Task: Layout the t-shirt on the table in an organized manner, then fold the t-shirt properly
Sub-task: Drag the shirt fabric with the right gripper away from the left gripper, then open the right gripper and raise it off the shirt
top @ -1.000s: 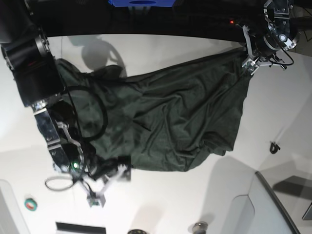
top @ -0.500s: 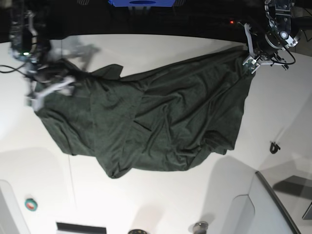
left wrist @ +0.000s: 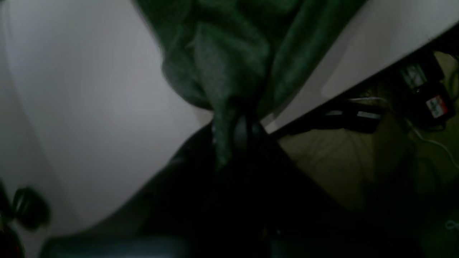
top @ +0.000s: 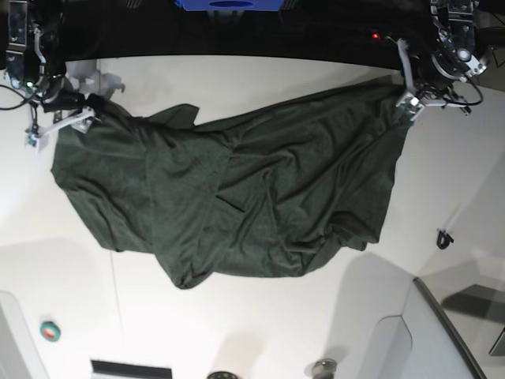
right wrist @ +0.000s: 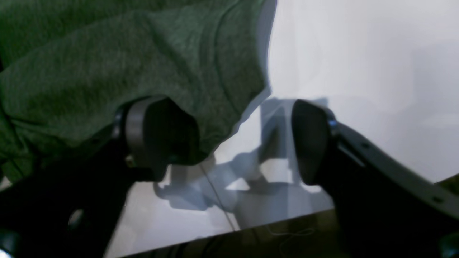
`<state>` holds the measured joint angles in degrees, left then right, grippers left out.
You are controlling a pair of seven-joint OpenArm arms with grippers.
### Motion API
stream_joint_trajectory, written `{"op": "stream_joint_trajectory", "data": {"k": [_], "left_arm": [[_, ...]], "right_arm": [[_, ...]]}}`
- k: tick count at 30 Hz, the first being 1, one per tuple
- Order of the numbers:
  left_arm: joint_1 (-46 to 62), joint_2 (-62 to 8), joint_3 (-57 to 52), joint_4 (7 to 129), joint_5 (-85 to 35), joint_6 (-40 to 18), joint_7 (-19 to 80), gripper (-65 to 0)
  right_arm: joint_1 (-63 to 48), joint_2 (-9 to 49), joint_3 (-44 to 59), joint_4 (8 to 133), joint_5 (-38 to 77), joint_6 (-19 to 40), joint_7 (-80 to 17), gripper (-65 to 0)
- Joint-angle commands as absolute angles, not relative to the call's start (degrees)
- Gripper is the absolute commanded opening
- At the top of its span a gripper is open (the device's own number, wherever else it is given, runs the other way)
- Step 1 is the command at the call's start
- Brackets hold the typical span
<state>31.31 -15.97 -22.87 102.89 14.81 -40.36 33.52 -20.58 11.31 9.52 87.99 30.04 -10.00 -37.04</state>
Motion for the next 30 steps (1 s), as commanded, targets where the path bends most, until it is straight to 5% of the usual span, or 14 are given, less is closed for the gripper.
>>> {"op": "stream_joint_trajectory", "data": {"k": [1, 4, 5, 19, 30], "left_arm": [[31.52, -16.75, -23.69, 103.6, 14.81, -39.87, 33.1, -65.0], [31.52, -16.84, -25.19, 103.6, 14.81, -39.87, 33.1, -65.0], [31.52, -16.84, -25.71, 103.52, 14.81, -39.96, 33.1, -65.0], [31.6, -16.84, -26.07, 103.52, 14.81, -40.0, 33.1, -65.0], [31.6, -16.84, -26.07, 103.69, 15.52, -40.0, 33.1, -65.0]], "right_arm": [[-20.09, 12.09, 9.8, 88.66, 30.02, -9.63, -36.18, -32.1], [-19.47, 12.18, 10.33, 88.66, 30.02, -9.63, -36.26, -58.5], [-19.38, 12.18, 10.33, 89.19, 30.02, -9.63, -36.35, -60.6], [-13.32, 12.18, 15.78, 101.32, 30.02, -9.71, -50.51, -61.4], [2.95, 16.13, 15.43, 87.25, 30.02, -9.89, -56.13, -60.8]]}}
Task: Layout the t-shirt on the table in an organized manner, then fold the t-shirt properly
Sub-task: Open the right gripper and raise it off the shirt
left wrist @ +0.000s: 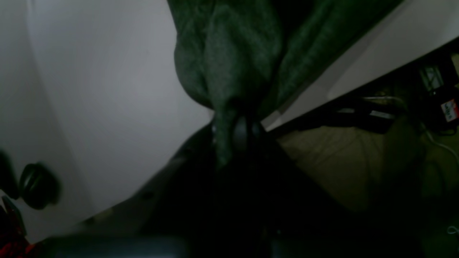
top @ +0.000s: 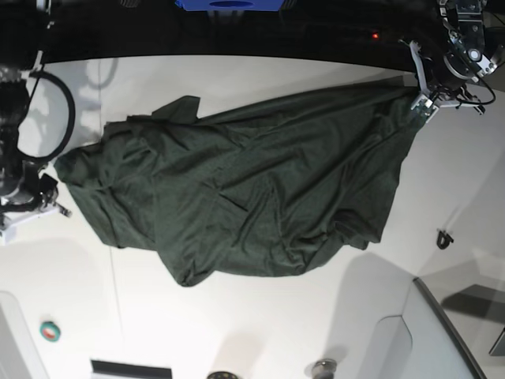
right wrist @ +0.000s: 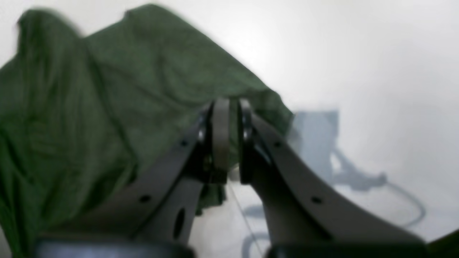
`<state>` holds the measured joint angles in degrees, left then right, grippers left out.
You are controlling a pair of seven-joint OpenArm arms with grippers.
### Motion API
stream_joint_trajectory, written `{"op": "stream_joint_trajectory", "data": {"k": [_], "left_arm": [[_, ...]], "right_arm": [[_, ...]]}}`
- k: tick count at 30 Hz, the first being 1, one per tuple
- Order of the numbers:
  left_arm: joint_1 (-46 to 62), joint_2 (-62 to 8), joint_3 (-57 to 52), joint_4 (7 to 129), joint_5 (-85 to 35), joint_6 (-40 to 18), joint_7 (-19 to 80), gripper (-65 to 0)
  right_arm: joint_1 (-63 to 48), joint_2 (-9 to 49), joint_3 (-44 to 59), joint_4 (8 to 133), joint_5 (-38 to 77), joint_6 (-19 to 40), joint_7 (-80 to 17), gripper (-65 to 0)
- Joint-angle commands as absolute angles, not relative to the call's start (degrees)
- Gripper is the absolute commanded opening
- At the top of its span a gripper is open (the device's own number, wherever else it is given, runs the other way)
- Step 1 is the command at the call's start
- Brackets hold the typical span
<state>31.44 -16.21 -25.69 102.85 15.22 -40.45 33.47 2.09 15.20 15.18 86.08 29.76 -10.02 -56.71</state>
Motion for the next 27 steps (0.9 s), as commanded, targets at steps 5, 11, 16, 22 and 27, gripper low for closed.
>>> {"op": "stream_joint_trajectory", "data": {"k": [5, 11, 16, 22, 27], "left_arm": [[31.6, -16.4, -25.36, 103.69, 20.97, -40.0, 33.1, -65.0], [31.43, -16.31, -25.36, 103.78, 21.05, -40.0, 33.1, -65.0], [31.52, -16.31, -25.36, 103.78, 21.05, -40.0, 33.1, -65.0], [31.52, -16.31, -25.63, 103.87, 20.97, -40.0, 33.1, -65.0], [31.52, -16.31, -25.98, 103.87, 16.84, -40.0, 33.1, -65.0]], "right_arm": [[-2.77, 15.69, 15.43, 92.44, 30.37, -8.92, -57.71, -56.1], [-19.21, 15.34, 3.3, 107.74, 30.02, -1.27, -51.38, -23.3], [-21.93, 15.34, -9.1, 105.19, 29.85, -1.36, -44.44, -23.4], [-17.8, 12.53, -18.68, 97.19, 21.49, -1.45, -42.95, -27.2], [-18.86, 9.27, -18.59, 100.53, 10.24, -2.59, -42.86, -27.3]]}}
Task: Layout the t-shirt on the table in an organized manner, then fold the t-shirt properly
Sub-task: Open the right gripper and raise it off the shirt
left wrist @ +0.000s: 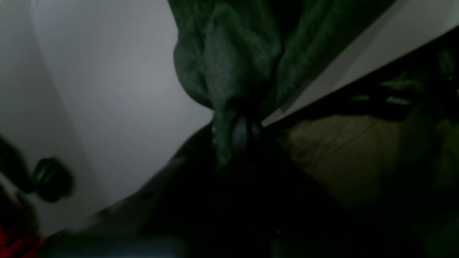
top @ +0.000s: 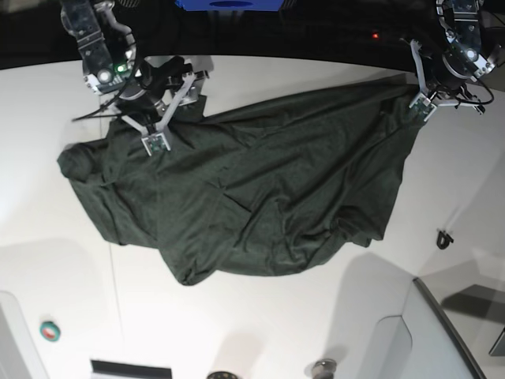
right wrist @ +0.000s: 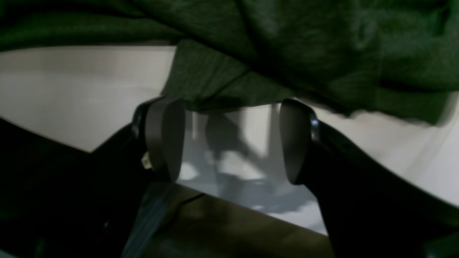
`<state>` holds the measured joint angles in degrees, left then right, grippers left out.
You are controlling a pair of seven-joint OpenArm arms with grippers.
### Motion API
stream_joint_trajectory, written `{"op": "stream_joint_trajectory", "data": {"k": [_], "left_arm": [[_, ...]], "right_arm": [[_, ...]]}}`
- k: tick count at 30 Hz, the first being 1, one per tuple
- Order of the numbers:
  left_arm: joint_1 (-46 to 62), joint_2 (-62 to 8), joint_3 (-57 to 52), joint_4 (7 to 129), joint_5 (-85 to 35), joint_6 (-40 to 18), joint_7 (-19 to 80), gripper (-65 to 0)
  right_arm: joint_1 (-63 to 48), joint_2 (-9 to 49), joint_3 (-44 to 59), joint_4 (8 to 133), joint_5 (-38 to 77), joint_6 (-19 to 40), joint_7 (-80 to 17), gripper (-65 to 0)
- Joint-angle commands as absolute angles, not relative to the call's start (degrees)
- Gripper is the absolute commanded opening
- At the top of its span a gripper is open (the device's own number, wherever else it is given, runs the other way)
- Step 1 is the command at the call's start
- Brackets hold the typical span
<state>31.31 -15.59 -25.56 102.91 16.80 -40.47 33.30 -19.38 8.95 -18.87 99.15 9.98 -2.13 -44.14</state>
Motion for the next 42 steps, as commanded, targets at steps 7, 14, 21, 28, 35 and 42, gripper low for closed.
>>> {"op": "stream_joint_trajectory", "data": {"k": [7, 14, 21, 28, 35, 42], "left_arm": [[32.84, -16.4, -26.07, 104.04, 15.43, -40.0, 33.1, -65.0], [33.1, -16.4, -26.07, 103.69, 15.52, -40.0, 33.1, -65.0], [33.01, -16.31, -26.07, 103.87, 15.52, -40.0, 33.1, -65.0], [33.01, -16.31, -26.07, 103.69, 15.52, -40.0, 33.1, -65.0], [32.92, -16.75, -26.07, 103.78, 15.43, -40.0, 33.1, -65.0], [32.13, -16.84, -25.89, 104.04, 15.52, -40.0, 33.1, -65.0]], "right_arm": [[-20.26, 8.92, -15.87, 103.6, 1.71, -11.56, -45.32, -12.6], [-20.18, 6.73, 7.69, 102.64, 23.08, 2.68, -41.36, -10.1], [-12.7, 6.73, 8.57, 91.65, 23.43, 3.74, -44.18, -10.1], [-9.36, 6.73, 5.85, 86.99, 23.43, 3.74, -44.35, -21.8], [-8.22, 6.37, 6.2, 89.01, 23.69, 3.74, -49.45, -64.1], [-2.24, 3.82, 6.37, 97.1, 23.69, 3.38, -56.84, -64.2]]}}
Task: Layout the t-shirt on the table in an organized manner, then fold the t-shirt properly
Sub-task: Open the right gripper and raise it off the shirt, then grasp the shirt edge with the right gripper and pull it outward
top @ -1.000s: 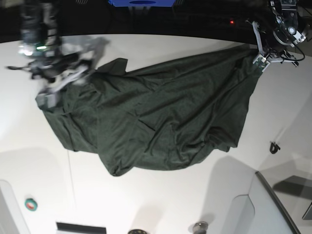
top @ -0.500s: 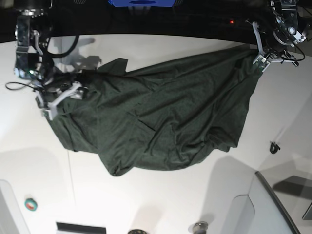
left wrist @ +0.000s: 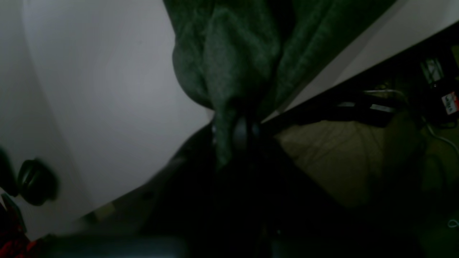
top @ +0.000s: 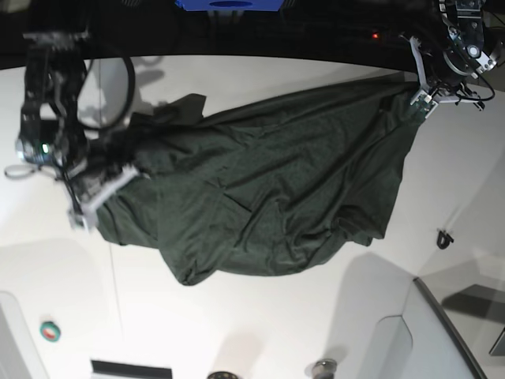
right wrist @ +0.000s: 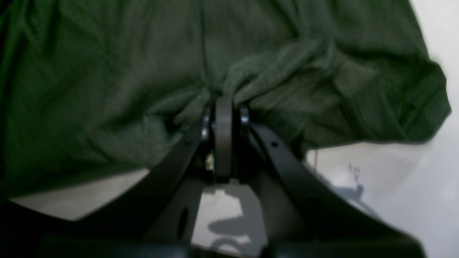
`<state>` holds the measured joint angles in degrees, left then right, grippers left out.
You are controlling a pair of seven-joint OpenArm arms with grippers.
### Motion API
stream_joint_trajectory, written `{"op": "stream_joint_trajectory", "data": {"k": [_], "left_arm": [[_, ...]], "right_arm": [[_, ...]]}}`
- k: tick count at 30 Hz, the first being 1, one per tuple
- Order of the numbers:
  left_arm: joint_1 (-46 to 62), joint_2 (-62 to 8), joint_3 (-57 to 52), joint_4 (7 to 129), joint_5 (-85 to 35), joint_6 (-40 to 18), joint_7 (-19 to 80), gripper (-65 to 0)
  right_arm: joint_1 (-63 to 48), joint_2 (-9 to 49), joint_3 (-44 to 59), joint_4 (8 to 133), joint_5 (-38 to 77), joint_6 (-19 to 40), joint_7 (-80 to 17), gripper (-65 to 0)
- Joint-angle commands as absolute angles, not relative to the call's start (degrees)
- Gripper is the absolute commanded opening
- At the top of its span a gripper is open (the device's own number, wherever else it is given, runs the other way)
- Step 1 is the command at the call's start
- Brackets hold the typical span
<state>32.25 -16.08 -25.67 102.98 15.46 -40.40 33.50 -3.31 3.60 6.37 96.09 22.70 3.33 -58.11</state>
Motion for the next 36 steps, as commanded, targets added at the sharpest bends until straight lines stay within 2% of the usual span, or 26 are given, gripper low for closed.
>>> {"op": "stream_joint_trajectory", "data": {"k": [1, 7, 13, 23, 27, 36], "left_arm": [[31.6, -16.84, -25.89, 104.04, 15.52, -40.0, 33.1, -65.0], [31.08, -16.84, -25.8, 104.04, 15.6, -40.0, 33.1, -65.0], [31.43, -16.84, -25.98, 104.04, 15.6, -40.0, 33.1, -65.0], [31.6, -16.84, -26.07, 106.42, 15.52, -40.0, 33.1, -65.0], [31.6, -16.84, -26.07, 108.79, 15.25, -40.0, 33.1, -65.0], [34.59, -16.84, -26.07, 109.49, 15.08, -40.0, 33.1, -65.0]], "right_arm": [[-0.48, 3.38, 6.29, 96.4, 23.69, 3.3, -57.63, -64.2], [9.1, 1.71, 5.93, 86.29, 23.34, 3.21, -59.74, -64.2], [10.07, 2.15, 6.2, 82.77, 23.34, 3.21, -59.65, -64.2], [-3.3, 7.34, 6.99, 104.48, 23.43, 3.12, -60.26, -64.2], [-9.45, 7.25, 13.58, 112.48, 23.69, 3.65, -61.49, -64.2], [-18.95, 7.52, 17.71, 113.8, 23.52, 3.82, -62.02, -64.2]]}}
